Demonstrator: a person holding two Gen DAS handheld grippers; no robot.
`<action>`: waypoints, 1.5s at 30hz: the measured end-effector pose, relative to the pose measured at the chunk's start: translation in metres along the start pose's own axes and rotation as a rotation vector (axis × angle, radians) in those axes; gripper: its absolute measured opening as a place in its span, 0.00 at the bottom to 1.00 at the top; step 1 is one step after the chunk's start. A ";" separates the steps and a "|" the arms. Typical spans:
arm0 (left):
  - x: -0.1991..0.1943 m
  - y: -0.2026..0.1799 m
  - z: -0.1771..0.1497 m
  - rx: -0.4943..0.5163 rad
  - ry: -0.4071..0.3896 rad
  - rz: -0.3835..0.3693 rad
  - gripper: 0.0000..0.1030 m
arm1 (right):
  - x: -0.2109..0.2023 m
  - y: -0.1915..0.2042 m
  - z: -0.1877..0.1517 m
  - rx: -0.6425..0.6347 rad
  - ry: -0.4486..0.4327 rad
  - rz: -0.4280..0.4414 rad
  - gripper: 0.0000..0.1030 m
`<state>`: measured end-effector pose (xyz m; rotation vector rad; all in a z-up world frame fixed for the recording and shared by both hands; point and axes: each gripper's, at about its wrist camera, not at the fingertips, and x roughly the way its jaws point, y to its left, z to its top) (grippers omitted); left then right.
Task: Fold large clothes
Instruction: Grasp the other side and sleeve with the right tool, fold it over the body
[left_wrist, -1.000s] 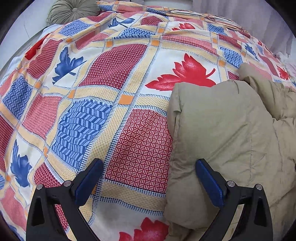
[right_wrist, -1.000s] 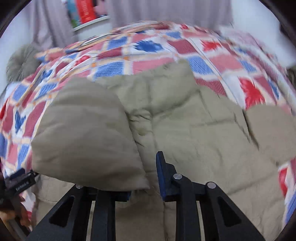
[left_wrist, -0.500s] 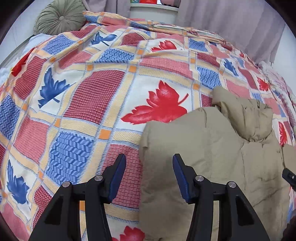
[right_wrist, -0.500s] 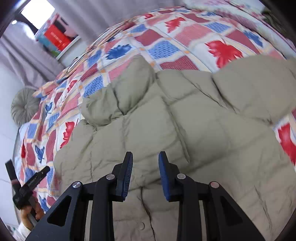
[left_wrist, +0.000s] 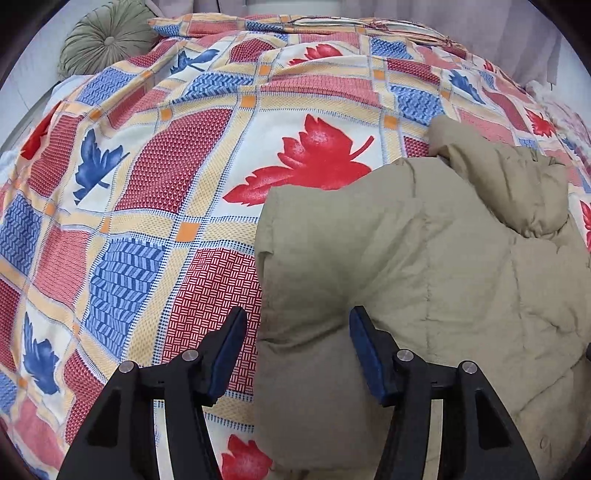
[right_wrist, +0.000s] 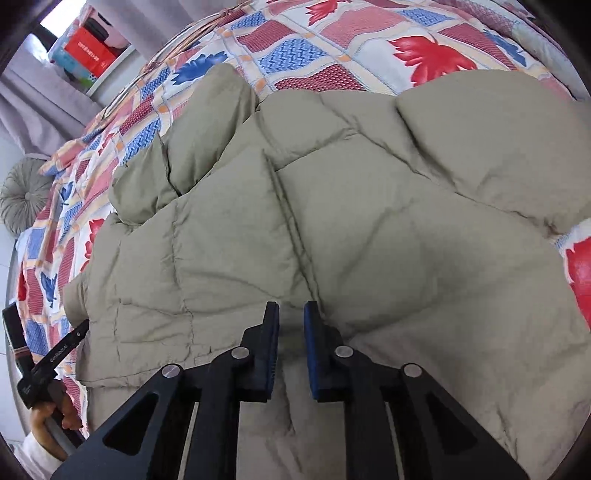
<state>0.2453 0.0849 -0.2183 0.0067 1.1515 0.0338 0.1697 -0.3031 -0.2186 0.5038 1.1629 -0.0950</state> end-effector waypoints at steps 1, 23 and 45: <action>-0.008 -0.003 -0.001 0.009 -0.004 -0.011 0.58 | -0.007 -0.004 -0.001 0.009 0.001 0.010 0.16; -0.094 -0.192 -0.079 0.170 0.093 -0.201 1.00 | -0.097 -0.143 -0.054 0.290 0.038 0.127 0.57; -0.088 -0.350 -0.087 0.277 0.144 -0.167 1.00 | -0.119 -0.338 0.026 0.555 -0.106 0.204 0.85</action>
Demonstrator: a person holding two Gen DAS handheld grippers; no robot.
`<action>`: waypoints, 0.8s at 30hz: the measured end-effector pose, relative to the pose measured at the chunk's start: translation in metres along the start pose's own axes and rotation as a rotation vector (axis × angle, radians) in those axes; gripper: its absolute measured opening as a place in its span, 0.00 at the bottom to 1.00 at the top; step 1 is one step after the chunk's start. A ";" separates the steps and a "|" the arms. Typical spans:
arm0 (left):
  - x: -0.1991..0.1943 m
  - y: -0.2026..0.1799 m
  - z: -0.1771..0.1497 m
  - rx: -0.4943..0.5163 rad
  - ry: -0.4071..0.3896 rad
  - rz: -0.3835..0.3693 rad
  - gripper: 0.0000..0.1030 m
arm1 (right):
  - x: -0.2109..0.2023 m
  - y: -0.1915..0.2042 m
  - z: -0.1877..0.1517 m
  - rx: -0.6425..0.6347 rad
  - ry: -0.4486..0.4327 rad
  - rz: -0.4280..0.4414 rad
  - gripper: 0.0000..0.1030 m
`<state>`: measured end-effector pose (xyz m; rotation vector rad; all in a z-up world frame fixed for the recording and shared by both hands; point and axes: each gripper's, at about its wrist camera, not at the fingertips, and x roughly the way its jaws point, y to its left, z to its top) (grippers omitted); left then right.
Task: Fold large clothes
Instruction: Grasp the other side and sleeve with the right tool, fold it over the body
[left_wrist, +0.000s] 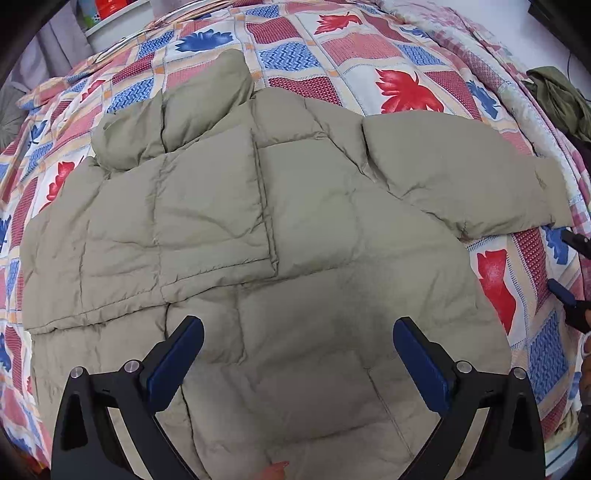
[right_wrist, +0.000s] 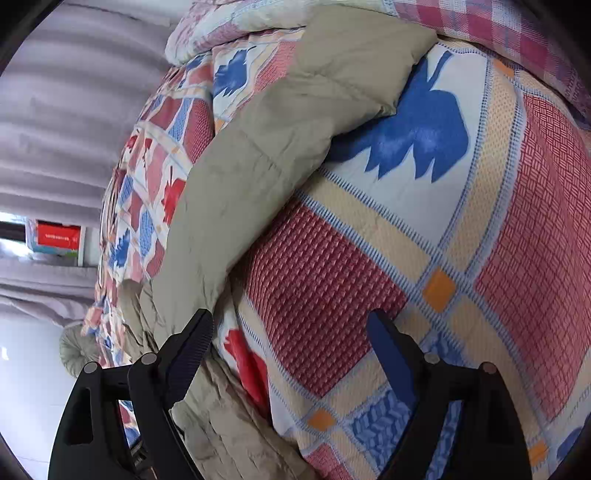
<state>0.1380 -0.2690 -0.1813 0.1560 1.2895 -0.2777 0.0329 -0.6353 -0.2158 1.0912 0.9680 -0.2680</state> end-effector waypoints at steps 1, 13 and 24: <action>0.002 -0.002 0.001 -0.002 0.005 -0.001 1.00 | 0.002 -0.006 0.008 0.033 -0.010 0.010 0.85; 0.017 0.001 0.006 -0.068 0.027 0.028 1.00 | 0.038 -0.048 0.086 0.374 -0.095 0.259 0.85; -0.001 0.027 0.013 -0.099 0.004 -0.042 1.00 | 0.066 -0.042 0.117 0.585 -0.044 0.411 0.25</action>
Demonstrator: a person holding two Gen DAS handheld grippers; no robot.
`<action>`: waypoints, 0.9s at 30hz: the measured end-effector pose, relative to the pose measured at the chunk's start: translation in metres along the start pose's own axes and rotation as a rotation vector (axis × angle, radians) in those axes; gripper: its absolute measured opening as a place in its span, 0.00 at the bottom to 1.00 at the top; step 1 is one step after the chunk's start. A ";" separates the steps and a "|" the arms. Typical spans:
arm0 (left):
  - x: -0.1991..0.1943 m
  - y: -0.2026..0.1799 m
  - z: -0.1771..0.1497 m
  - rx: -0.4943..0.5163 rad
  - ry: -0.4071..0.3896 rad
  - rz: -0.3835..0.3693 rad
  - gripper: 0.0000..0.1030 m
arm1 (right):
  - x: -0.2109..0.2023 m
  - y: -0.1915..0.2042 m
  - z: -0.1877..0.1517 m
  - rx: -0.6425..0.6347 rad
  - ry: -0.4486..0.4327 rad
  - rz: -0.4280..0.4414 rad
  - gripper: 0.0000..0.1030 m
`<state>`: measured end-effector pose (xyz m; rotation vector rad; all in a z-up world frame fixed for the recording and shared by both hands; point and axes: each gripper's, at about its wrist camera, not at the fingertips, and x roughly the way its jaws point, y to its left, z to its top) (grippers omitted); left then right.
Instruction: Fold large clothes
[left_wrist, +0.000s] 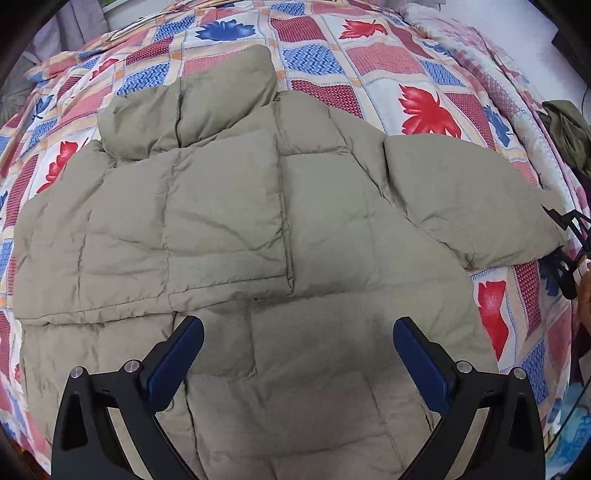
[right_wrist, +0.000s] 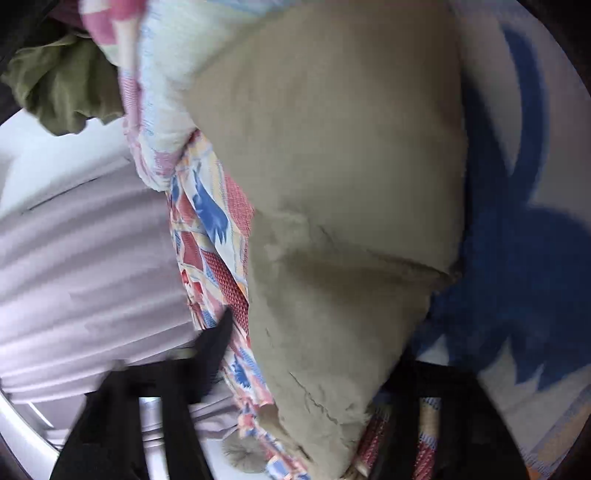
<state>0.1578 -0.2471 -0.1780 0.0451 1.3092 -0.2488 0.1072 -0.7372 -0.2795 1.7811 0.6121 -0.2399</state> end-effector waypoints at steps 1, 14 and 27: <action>-0.002 0.005 0.001 -0.005 -0.006 0.002 1.00 | 0.003 0.003 -0.003 -0.016 0.014 -0.007 0.17; -0.034 0.112 0.007 -0.108 -0.127 0.059 1.00 | 0.044 0.145 -0.161 -0.650 0.200 0.058 0.11; -0.061 0.232 -0.009 -0.114 -0.186 0.160 1.00 | 0.171 0.088 -0.450 -1.247 0.468 -0.278 0.11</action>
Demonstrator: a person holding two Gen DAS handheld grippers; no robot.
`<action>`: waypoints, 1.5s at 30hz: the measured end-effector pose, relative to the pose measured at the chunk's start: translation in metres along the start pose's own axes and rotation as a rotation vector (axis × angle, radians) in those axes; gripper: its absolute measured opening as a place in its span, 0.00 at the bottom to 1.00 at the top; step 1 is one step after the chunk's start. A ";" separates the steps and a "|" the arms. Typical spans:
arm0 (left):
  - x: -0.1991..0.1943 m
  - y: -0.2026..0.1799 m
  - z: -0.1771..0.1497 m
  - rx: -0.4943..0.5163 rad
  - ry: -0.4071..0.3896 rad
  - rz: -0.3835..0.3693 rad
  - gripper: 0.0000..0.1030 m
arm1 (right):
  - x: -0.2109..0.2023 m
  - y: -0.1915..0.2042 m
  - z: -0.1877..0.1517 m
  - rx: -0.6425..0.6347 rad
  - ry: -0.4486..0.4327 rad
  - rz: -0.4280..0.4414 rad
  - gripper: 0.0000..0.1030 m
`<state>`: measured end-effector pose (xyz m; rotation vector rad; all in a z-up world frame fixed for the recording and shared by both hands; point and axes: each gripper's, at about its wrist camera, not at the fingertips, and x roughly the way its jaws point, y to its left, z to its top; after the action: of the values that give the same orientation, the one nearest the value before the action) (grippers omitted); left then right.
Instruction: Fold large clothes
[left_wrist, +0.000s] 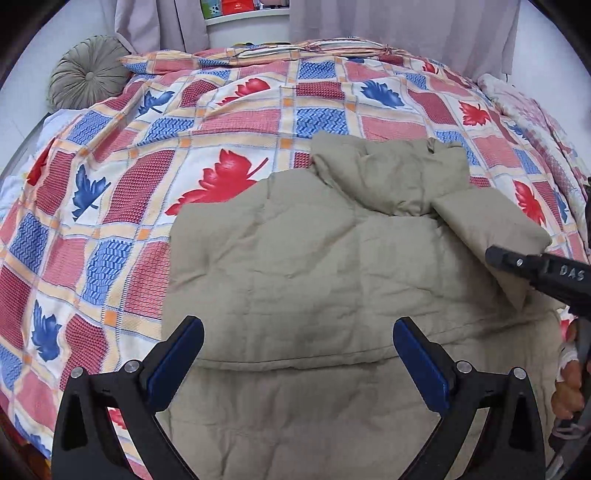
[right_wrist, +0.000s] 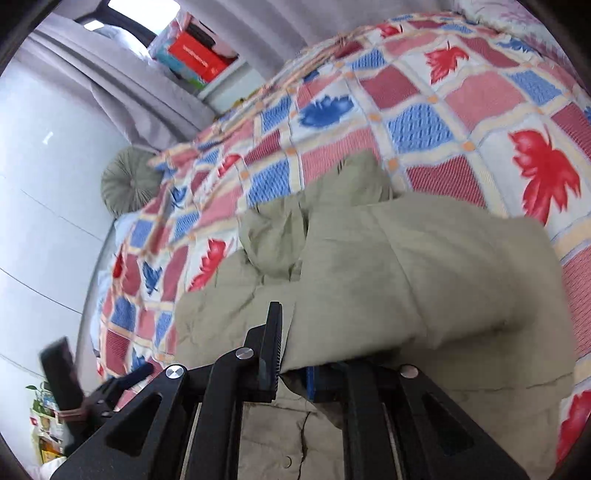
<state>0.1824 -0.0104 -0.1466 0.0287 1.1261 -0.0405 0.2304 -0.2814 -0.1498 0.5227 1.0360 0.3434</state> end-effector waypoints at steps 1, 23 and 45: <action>0.005 0.007 -0.003 0.004 0.012 0.005 1.00 | 0.014 -0.001 -0.012 0.009 0.030 -0.030 0.11; 0.021 0.045 0.003 -0.100 0.017 -0.109 1.00 | -0.025 -0.098 -0.032 0.542 -0.112 -0.025 0.26; 0.051 0.038 0.019 -0.309 0.100 -0.541 1.00 | 0.030 0.039 -0.080 -0.220 0.204 -0.200 0.73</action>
<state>0.2233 0.0262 -0.1844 -0.5552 1.2028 -0.3495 0.1728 -0.2141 -0.1817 0.1862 1.2197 0.3327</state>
